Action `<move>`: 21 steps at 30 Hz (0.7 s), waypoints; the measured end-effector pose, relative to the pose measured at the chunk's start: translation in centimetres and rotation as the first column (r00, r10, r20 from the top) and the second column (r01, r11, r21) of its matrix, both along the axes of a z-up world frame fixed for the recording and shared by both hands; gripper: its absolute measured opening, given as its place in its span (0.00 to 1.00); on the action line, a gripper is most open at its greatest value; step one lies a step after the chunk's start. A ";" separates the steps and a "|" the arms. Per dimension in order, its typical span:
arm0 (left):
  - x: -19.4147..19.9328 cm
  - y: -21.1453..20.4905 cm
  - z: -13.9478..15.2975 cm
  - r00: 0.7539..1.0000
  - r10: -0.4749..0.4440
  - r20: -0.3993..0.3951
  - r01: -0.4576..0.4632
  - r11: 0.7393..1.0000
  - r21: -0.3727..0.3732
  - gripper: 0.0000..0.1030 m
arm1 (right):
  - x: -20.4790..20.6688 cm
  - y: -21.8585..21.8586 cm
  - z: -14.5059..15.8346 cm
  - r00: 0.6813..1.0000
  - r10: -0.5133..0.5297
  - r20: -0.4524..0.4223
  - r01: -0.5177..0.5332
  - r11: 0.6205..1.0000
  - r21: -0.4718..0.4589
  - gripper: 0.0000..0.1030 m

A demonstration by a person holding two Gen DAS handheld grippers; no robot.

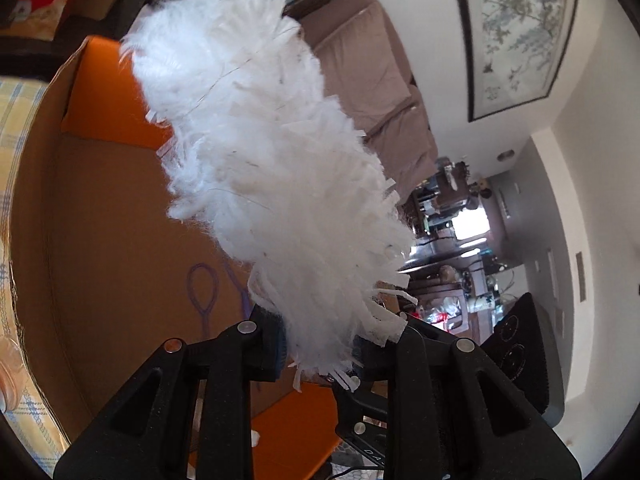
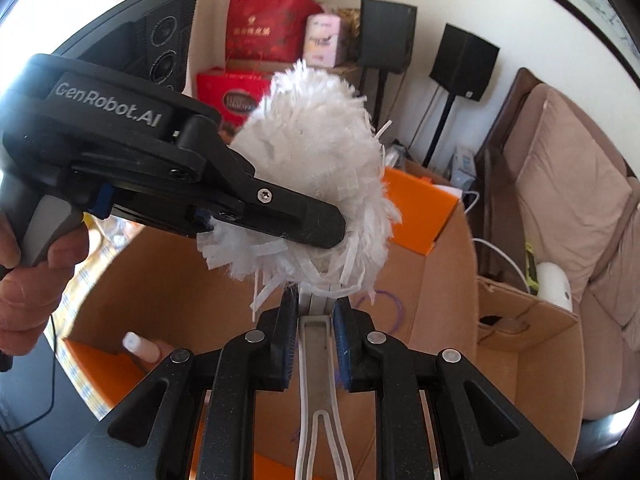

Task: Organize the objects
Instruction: 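Lift the white duster with both grippers and carry it over the cardboard box, then open both grippers to drop the duster into the box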

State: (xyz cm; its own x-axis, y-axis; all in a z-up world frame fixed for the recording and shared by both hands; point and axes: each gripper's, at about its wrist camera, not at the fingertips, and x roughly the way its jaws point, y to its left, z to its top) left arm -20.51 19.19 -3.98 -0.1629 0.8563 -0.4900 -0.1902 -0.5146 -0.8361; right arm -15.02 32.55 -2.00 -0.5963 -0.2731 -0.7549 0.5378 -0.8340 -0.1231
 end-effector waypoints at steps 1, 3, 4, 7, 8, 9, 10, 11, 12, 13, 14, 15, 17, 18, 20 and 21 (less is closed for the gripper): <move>-0.1 -0.1 -0.5 1.000 0.007 0.012 -0.007 1.000 -0.004 0.23 | -0.3 -0.1 -0.4 1.000 0.010 0.009 -0.011 1.000 0.003 0.15; -0.3 -0.4 -1.5 0.999 0.020 0.035 -0.020 1.000 -0.016 0.23 | -0.9 -0.4 -1.1 0.999 0.031 0.031 -0.031 0.999 0.014 0.16; -0.3 -0.5 -1.8 0.999 0.023 0.044 -0.022 1.000 -0.020 0.23 | -1.2 -0.6 -1.4 0.998 0.038 0.046 -0.039 0.999 0.021 0.16; -0.2 -0.7 -2.5 0.997 0.038 0.062 -0.034 0.998 -0.052 0.29 | -2.0 -1.1 -2.8 0.996 0.029 0.081 -0.033 0.998 0.056 0.15; -0.2 -0.7 -2.6 0.997 0.038 0.065 -0.034 0.998 -0.057 0.29 | -2.3 -1.1 -2.8 0.995 0.022 0.093 -0.027 0.998 0.059 0.15; 0.0 -0.5 -2.5 0.997 0.035 0.063 -0.031 0.998 -0.056 0.33 | -2.4 -1.0 -2.8 0.995 0.011 0.095 -0.017 0.998 0.059 0.15; 0.1 -0.7 -2.6 0.998 0.033 0.062 -0.030 0.998 -0.058 0.39 | -2.6 -0.9 -2.8 0.995 -0.001 0.103 -0.005 0.998 0.059 0.15; 0.3 -0.8 -2.5 0.997 0.034 0.063 -0.031 0.998 -0.061 0.42 | -2.8 -0.7 -3.0 0.992 -0.016 0.128 0.008 0.998 0.062 0.16; 0.5 -0.9 -2.4 0.997 0.035 0.063 -0.032 0.998 -0.060 0.47 | -3.0 -0.5 -3.3 0.989 -0.032 0.146 0.022 0.997 0.069 0.16; 0.7 -1.2 -2.3 0.997 0.036 0.065 -0.032 0.998 -0.057 0.51 | -3.1 -0.3 -3.5 0.986 -0.041 0.161 0.030 0.997 0.070 0.16; 0.9 -1.4 -2.1 0.997 0.036 0.065 -0.033 0.998 -0.052 0.53 | -3.1 -0.1 -3.7 0.983 -0.046 0.176 0.035 0.997 0.067 0.16; 1.1 -1.7 -1.8 0.997 0.036 0.061 -0.033 0.998 -0.048 0.54 | -3.2 0.1 -3.8 0.981 -0.053 0.187 0.041 0.997 0.068 0.16; 1.6 -2.2 -1.1 0.998 0.039 0.050 -0.037 0.998 -0.043 0.59 | -3.1 0.2 -3.9 0.979 -0.080 0.188 0.066 0.994 0.083 0.19; 1.8 -2.6 -0.6 0.998 0.043 0.042 -0.041 0.998 -0.038 0.62 | -3.2 0.2 -4.0 0.976 -0.098 0.192 0.081 0.992 0.096 0.22; 2.2 -3.1 0.3 0.999 0.042 0.024 -0.041 0.999 -0.035 0.64 | -3.2 0.4 -3.8 0.975 -0.116 0.191 0.099 0.990 0.097 0.25; 2.4 -3.3 0.9 0.999 0.039 0.014 -0.039 0.998 -0.039 0.67 | -3.1 0.5 -3.6 0.973 -0.123 0.194 0.107 0.990 0.091 0.30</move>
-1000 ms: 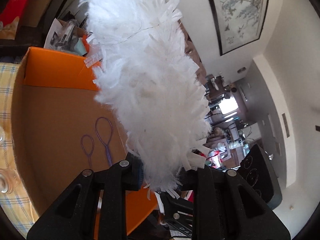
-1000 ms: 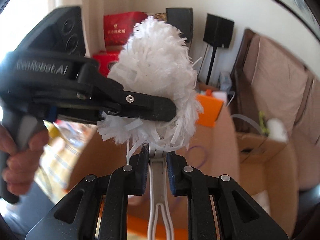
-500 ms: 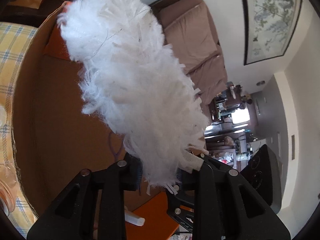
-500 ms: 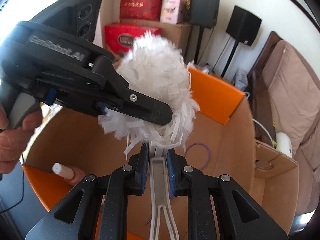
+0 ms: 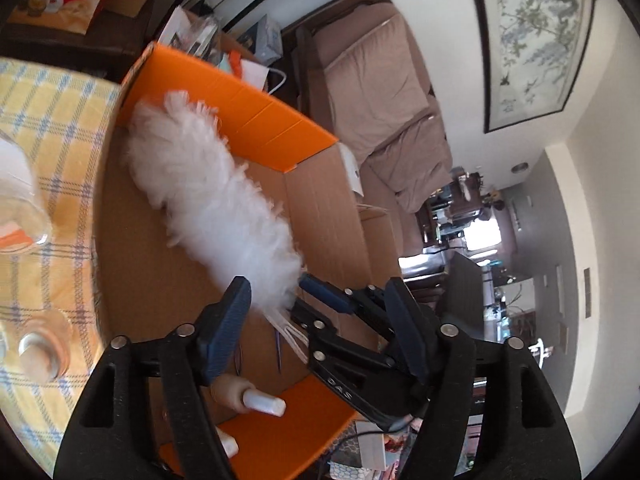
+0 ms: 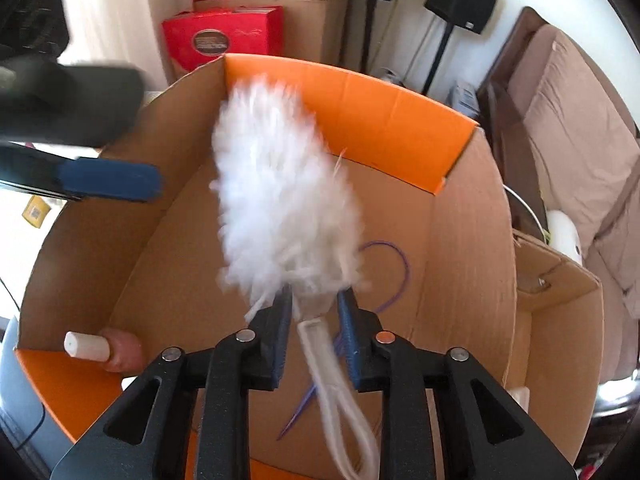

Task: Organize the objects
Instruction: 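Open both grippers to drop the duster into the box, then withdraw both grippers from the box toward the bottles on the table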

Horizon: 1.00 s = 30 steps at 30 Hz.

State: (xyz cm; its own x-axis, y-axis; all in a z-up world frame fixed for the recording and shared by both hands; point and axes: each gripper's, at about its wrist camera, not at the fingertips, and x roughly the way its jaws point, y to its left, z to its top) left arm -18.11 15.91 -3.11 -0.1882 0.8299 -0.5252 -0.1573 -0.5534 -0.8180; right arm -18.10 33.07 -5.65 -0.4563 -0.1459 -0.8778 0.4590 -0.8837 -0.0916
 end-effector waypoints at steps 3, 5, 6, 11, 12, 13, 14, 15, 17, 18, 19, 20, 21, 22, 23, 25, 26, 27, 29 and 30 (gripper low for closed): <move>0.7 -0.5 1.8 1.000 -0.009 -0.030 0.008 1.000 -0.012 0.74 | 0.6 0.4 0.8 1.000 -0.026 -0.007 0.026 0.999 -0.029 0.32; 1.2 -1.1 2.8 0.999 -0.008 -0.054 0.007 1.000 -0.018 0.76 | 1.4 0.6 1.6 0.999 -0.045 -0.024 0.044 0.997 -0.059 0.33; 1.4 -1.5 3.3 0.998 -0.006 -0.066 0.005 1.000 -0.025 0.77 | 1.5 0.8 2.0 0.998 -0.052 -0.035 0.049 0.996 -0.072 0.36; 2.2 -3.8 4.7 0.994 0.018 -0.104 -0.025 0.998 -0.064 0.87 | 3.0 0.4 4.3 0.992 -0.090 -0.084 0.078 0.988 -0.135 0.44; 2.3 -4.3 4.8 0.994 0.025 -0.106 -0.033 0.997 -0.071 0.88 | 2.8 0.3 4.7 0.991 -0.097 -0.087 0.083 0.986 -0.146 0.46; 2.4 -4.7 4.8 0.994 0.032 -0.106 -0.040 0.996 -0.078 0.88 | 3.2 0.2 5.0 0.990 -0.106 -0.090 0.091 0.983 -0.160 0.47; 2.6 -5.2 4.8 0.994 0.039 -0.106 -0.048 0.995 -0.084 0.88 | 3.4 0.1 5.4 0.989 -0.120 -0.091 0.102 0.979 -0.177 0.52; 2.7 -5.7 4.8 0.993 0.046 -0.105 -0.055 0.994 -0.090 0.88 | 3.6 0.0 5.8 0.987 -0.130 -0.091 0.111 0.975 -0.194 0.56; 3.0 -6.6 4.8 0.992 0.055 -0.109 -0.067 0.992 -0.108 0.89 | 4.0 -0.3 6.6 0.985 -0.146 -0.088 0.123 0.965 -0.233 0.63; 3.2 -6.9 4.8 0.992 0.059 -0.113 -0.072 0.990 -0.117 0.90 | 4.1 -0.5 6.9 0.985 -0.151 -0.088 0.125 0.962 -0.244 0.70; 3.3 -7.2 4.8 0.991 0.061 -0.119 -0.076 0.989 -0.126 0.91 | 4.4 -0.6 7.2 0.983 -0.157 -0.091 0.129 0.959 -0.252 0.73; 3.5 -7.6 4.9 0.990 0.065 -0.127 -0.083 0.987 -0.137 0.91 | 4.6 -0.9 7.6 0.982 -0.163 -0.100 0.133 0.956 -0.260 0.75; 3.7 -7.9 4.9 0.989 0.067 -0.135 -0.087 0.985 -0.147 0.92 | 4.8 -1.1 7.8 0.980 -0.166 -0.105 0.134 0.955 -0.265 0.75; 3.9 -8.2 5.0 0.987 0.071 -0.142 -0.094 0.983 -0.158 0.92 | 5.0 -1.3 8.2 0.979 -0.172 -0.113 0.137 0.953 -0.269 0.75; 4.0 -8.6 5.1 0.986 0.075 -0.150 -0.100 0.980 -0.171 0.93 | 5.1 -1.5 8.6 0.976 -0.179 -0.120 0.141 0.952 -0.271 0.75; 4.3 -9.2 5.3 0.982 0.081 -0.168 -0.113 0.975 -0.193 0.94 | 5.5 -1.9 9.2 0.974 -0.187 -0.130 0.145 0.949 -0.279 0.76; 4.4 -9.5 5.4 0.981 0.083 -0.176 -0.119 0.972 -0.203 0.94 | 5.6 -2.1 9.4 0.973 -0.190 -0.133 0.147 0.948 -0.282 0.76; 4.6 -9.8 5.6 0.979 0.084 -0.186 -0.124 0.969 -0.214 0.94 | 5.7 -2.2 9.7 0.971 -0.194 -0.139 0.149 0.947 -0.284 0.76; 5.0 -10.4 5.8 0.974 0.087 -0.207 -0.137 0.961 -0.241 0.95 | 6.0 -2.8 10.2 0.967 -0.202 -0.154 0.153 0.947 -0.281 0.77; 5.0 -10.6 5.9 0.972 0.096 -0.216 -0.150 0.956 -0.252 0.95 | 6.2 -3.1 10.4 0.966 -0.205 -0.158 0.155 0.947 -0.283 0.78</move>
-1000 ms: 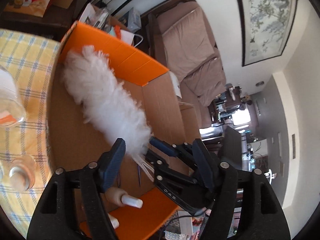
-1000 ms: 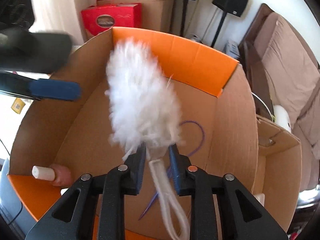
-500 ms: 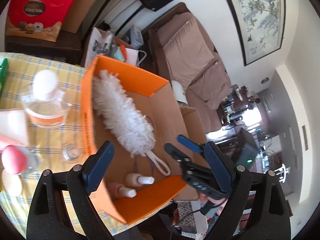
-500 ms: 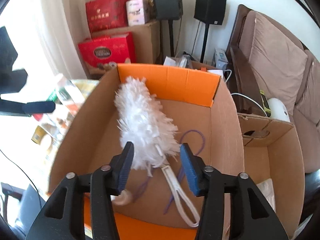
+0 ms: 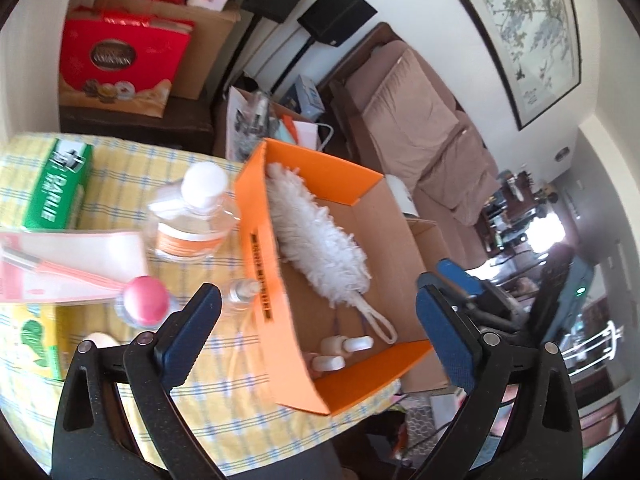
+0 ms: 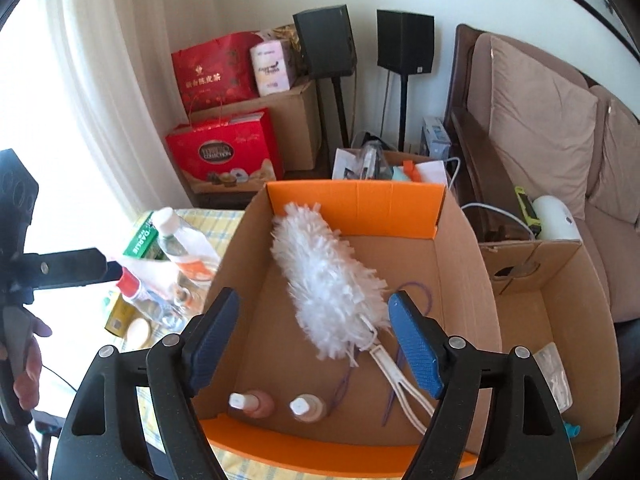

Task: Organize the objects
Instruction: 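Withdraw both grippers from the box toward the bottles on the table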

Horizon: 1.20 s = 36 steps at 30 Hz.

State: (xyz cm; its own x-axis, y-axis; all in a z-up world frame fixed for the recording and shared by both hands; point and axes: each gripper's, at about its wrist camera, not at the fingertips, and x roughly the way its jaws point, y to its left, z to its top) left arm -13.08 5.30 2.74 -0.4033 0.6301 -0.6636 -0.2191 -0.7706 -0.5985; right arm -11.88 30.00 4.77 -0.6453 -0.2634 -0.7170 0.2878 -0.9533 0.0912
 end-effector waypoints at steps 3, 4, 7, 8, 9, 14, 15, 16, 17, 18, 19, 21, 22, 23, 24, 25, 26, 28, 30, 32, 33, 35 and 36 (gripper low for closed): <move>0.5 -0.9 0.2 1.000 0.013 -0.024 -0.014 0.999 -0.039 0.97 | 0.4 -0.8 0.5 1.000 -0.005 -0.006 0.005 1.000 -0.010 0.79; 0.7 -1.0 0.3 0.999 0.017 -0.032 -0.018 0.998 -0.052 0.97 | 0.6 -1.1 0.6 1.000 -0.005 -0.010 0.005 1.000 -0.012 0.79; 1.2 -1.6 0.6 0.998 0.026 -0.062 -0.032 0.994 -0.101 0.98 | 1.0 -2.0 0.9 1.000 -0.002 -0.021 0.002 1.000 -0.012 0.83; 1.6 -1.8 0.7 0.996 0.030 -0.078 -0.040 0.992 -0.123 0.99 | 1.1 -2.3 0.9 1.000 0.001 -0.021 -0.001 1.000 -0.013 0.86; 1.7 -1.9 0.9 0.995 0.031 -0.091 -0.043 0.990 -0.134 1.00 | 1.2 -2.6 0.9 1.000 0.006 -0.018 -0.006 1.000 -0.017 0.89; 2.9 -2.6 1.7 0.986 0.037 -0.162 -0.073 0.972 -0.222 1.00 | 1.7 -4.3 1.2 0.999 0.017 -0.028 -0.017 1.000 -0.023 1.00; 3.1 -2.8 1.8 0.984 0.039 -0.176 -0.081 0.967 -0.241 1.00 | 1.7 -4.5 1.1 0.999 0.020 -0.025 -0.020 0.999 -0.026 1.00; 3.3 -3.0 1.9 0.982 0.041 -0.185 -0.088 0.963 -0.253 1.00 | 1.7 -4.8 1.1 0.999 0.023 -0.022 -0.023 0.999 -0.030 1.00; 3.3 -3.2 2.0 0.981 0.042 -0.191 -0.092 0.961 -0.259 1.00 | 1.8 -5.2 1.1 0.999 0.026 -0.021 -0.027 0.999 -0.032 1.00; 3.4 -3.5 2.0 0.979 0.044 -0.197 -0.096 0.960 -0.265 1.00 | 1.8 -5.5 1.1 0.999 0.030 -0.019 -0.031 0.999 -0.033 1.00; 3.4 -3.7 2.0 0.978 0.047 -0.201 -0.101 0.958 -0.268 1.00 | 1.9 -5.9 1.1 0.999 0.035 -0.020 -0.035 0.999 -0.033 1.00; 3.5 -4.4 1.9 0.978 0.055 -0.203 -0.109 0.957 -0.268 1.00 | 2.0 -6.6 1.1 0.999 0.042 -0.025 -0.043 0.999 -0.032 1.00; 3.4 -4.9 1.7 0.978 0.060 -0.201 -0.113 0.957 -0.266 1.00 | 2.1 -7.0 1.0 0.999 0.046 -0.027 -0.047 0.998 -0.030 1.00; 3.4 -5.3 1.5 0.978 0.063 -0.199 -0.116 0.957 -0.265 1.00 | 2.2 -7.2 1.0 0.998 0.051 -0.026 -0.051 0.998 -0.031 1.00; 3.4 -5.8 1.4 0.978 0.064 -0.199 -0.117 0.957 -0.264 1.00 | 2.2 -7.5 0.9 0.998 0.054 -0.026 -0.055 0.998 -0.032 1.00; 3.4 -6.2 1.2 0.977 0.068 -0.202 -0.121 0.957 -0.264 1.00 | 2.2 -7.9 0.7 0.998 0.058 -0.023 -0.059 0.998 -0.034 1.00; 3.4 -6.7 1.0 0.977 0.074 -0.202 -0.127 0.956 -0.263 1.00 | 2.1 -8.1 0.6 0.998 0.063 -0.021 -0.064 0.997 -0.036 1.00; 3.3 -7.4 0.5 0.977 0.081 -0.196 -0.131 0.956 -0.261 1.00 | 2.1 -8.7 0.2 0.997 0.071 -0.018 -0.072 0.997 -0.040 1.00; 3.2 -8.0 0.0 0.976 0.089 -0.197 -0.140 0.955 -0.261 1.00 | 1.9 -9.3 -0.3 0.997 0.081 -0.013 -0.082 0.995 -0.048 1.00; 3.2 -8.4 -0.6 0.975 0.093 -0.203 -0.146 0.953 -0.265 1.00 | 1.8 -9.7 -0.8 0.996 0.087 -0.006 -0.087 0.995 -0.058 0.99; 3.2 -8.5 -0.9 0.974 0.091 -0.207 -0.146 0.952 -0.268 1.00 | 1.7 -10.0 -1.0 0.996 0.091 -0.004 -0.091 0.994 -0.063 0.99; 3.2 -8.5 -1.5 0.973 0.081 -0.216 -0.140 0.952 -0.272 1.00 | 1.6 -10.3 -1.5 0.995 0.097 -0.001 -0.096 0.992 -0.078 0.99; 3.2 -8.5 -1.8 0.972 0.073 -0.223 -0.135 0.952 -0.276 1.00 | 1.6 -10.4 -1.7 0.995 0.098 0.004 -0.097 0.991 -0.087 0.99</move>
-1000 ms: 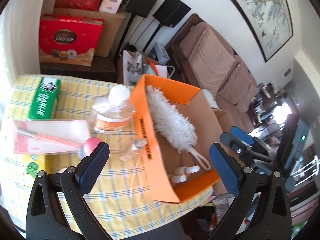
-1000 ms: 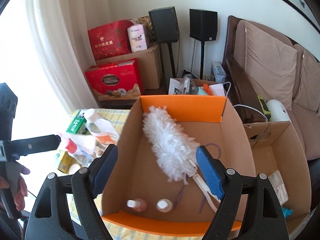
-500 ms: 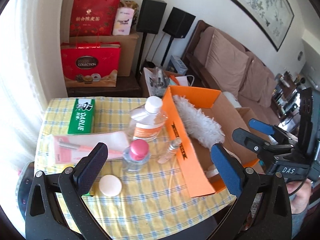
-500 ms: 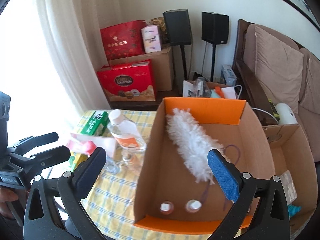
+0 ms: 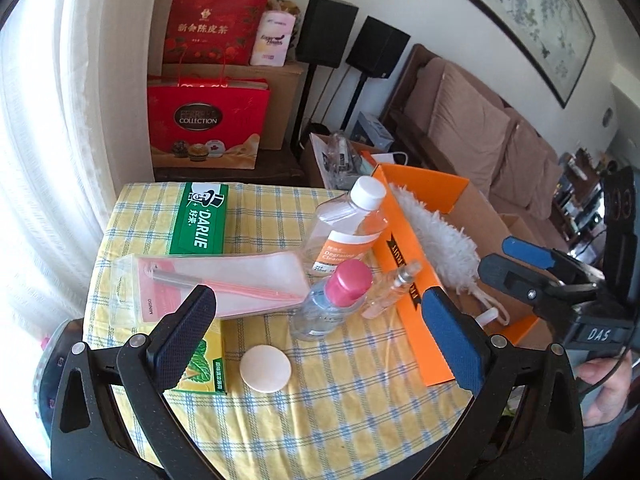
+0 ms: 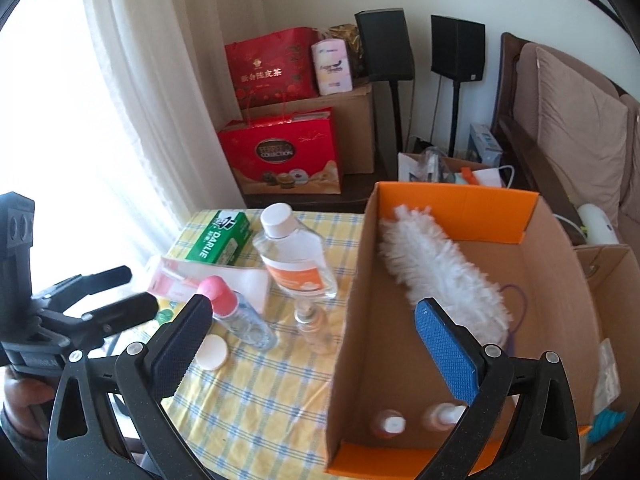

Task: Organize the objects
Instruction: 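Withdraw both grippers from the box toward the bottles on the table, then grasp the pink-capped L'Oreal bottle with the left gripper while the right grasps the white-capped clear bottle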

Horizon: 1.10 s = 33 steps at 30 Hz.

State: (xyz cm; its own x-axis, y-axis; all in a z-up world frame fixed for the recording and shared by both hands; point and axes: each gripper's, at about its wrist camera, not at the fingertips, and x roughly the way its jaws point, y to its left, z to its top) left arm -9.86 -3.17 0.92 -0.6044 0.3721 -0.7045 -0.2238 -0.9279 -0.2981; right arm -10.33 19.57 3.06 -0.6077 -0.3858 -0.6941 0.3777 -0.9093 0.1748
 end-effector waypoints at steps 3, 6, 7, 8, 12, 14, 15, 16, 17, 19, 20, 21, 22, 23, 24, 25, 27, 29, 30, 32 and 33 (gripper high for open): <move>0.0 0.4 -0.8 1.000 -0.008 -0.015 0.008 1.000 -0.012 1.00 | -0.1 -0.2 -0.4 1.000 0.005 0.008 -0.005 1.000 -0.024 0.99; -0.2 0.8 -1.9 1.000 -0.014 -0.020 0.014 1.000 -0.012 1.00 | -0.4 -0.3 -0.7 1.000 -0.003 0.008 0.003 1.000 -0.028 0.98; -0.2 1.0 -2.2 1.000 -0.014 -0.022 0.014 1.000 -0.015 1.00 | -0.5 -0.4 -0.9 1.000 -0.006 0.009 0.006 0.999 -0.032 0.98; -0.3 1.2 -2.6 1.000 -0.015 -0.023 0.014 1.000 -0.020 1.00 | -0.6 -0.3 -1.0 1.000 -0.009 0.012 0.009 0.999 -0.037 0.98; -0.7 2.0 -3.9 0.999 -0.017 -0.036 0.016 1.000 -0.023 1.00 | -0.9 -0.2 -1.8 1.000 -0.017 0.024 0.019 0.998 -0.061 0.95; -0.9 2.4 -4.4 0.999 -0.021 -0.045 0.020 1.000 -0.019 1.00 | -1.0 0.0 -2.0 0.999 -0.024 0.026 0.026 0.997 -0.066 0.94; -1.0 2.6 -4.6 0.999 -0.024 -0.049 0.023 1.000 -0.017 1.00 | -1.1 0.1 -2.1 0.999 -0.028 0.027 0.030 0.997 -0.070 0.94; -1.1 2.8 -4.8 0.998 -0.028 -0.052 0.027 0.999 -0.017 1.00 | -1.1 0.2 -2.2 0.999 -0.030 0.029 0.032 0.997 -0.076 0.94; -1.2 3.0 -5.0 0.998 -0.031 -0.054 0.030 0.999 -0.021 1.00 | -1.2 0.3 -2.3 0.999 -0.032 0.032 0.035 0.996 -0.081 0.94; -1.5 3.5 -5.5 0.998 -0.035 -0.054 0.033 0.999 -0.041 1.00 | -1.4 0.5 -2.3 0.999 -0.037 0.034 0.040 0.995 -0.086 0.94; -1.6 3.8 -5.7 0.998 -0.037 -0.055 0.034 0.998 -0.050 1.00 | -1.5 0.6 -2.3 0.999 -0.039 0.034 0.042 0.995 -0.089 0.94; -1.8 4.0 -5.9 0.998 -0.037 -0.060 0.033 0.998 -0.059 1.00 | -1.6 0.7 -2.3 0.999 -0.041 0.034 0.044 0.995 -0.090 0.94; -1.8 4.1 -6.1 0.997 -0.036 -0.065 0.032 0.998 -0.063 0.99 | -1.6 0.8 -2.3 0.998 -0.043 0.034 0.046 0.995 -0.093 0.94; -1.9 4.2 -6.2 0.997 -0.036 -0.073 0.031 0.997 -0.065 0.99 | -1.7 0.9 -2.2 0.998 -0.045 0.033 0.048 0.994 -0.095 0.94; -1.9 4.3 -6.4 0.996 -0.034 -0.081 0.028 0.997 -0.071 0.99 | -1.8 0.9 -2.2 0.998 -0.045 0.033 0.048 0.994 -0.097 0.94; -2.0 4.4 -6.5 0.995 -0.033 -0.089 0.025 0.997 -0.080 0.99 | -1.8 1.0 -2.2 0.998 -0.047 0.033 0.050 0.994 -0.098 0.94; -2.1 4.8 -6.7 0.994 -0.033 -0.103 0.022 0.995 -0.101 0.97 | -1.9 1.0 -2.3 0.998 -0.050 0.030 0.052 0.994 -0.097 0.94; -2.2 5.1 -6.9 0.993 -0.037 -0.109 0.024 0.993 -0.116 0.91 | -2.0 1.0 -2.2 0.998 -0.053 0.024 0.055 0.994 -0.093 0.94; -2.3 5.3 -7.1 0.993 -0.041 -0.109 0.028 0.993 -0.119 0.89 | -2.0 0.9 -2.2 0.998 -0.053 0.021 0.055 0.994 -0.090 0.94; -2.5 5.5 -7.3 0.993 -0.047 -0.112 0.034 0.992 -0.119 0.76 | -2.1 0.9 -2.3 0.998 -0.052 0.021 0.054 0.995 -0.089 0.94; -2.6 5.6 -7.4 0.992 -0.053 -0.111 0.040 0.993 -0.115 0.62 | -2.1 0.9 -2.3 0.998 -0.052 0.020 0.054 0.995 -0.088 0.94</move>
State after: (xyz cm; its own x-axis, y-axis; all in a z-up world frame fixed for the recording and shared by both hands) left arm -12.47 2.45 -6.45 -0.6669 0.3243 -0.6709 -0.2941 -0.9418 -0.1629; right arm -12.42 20.46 0.79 -0.6167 -0.4139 -0.6696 0.3253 -0.9086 0.2620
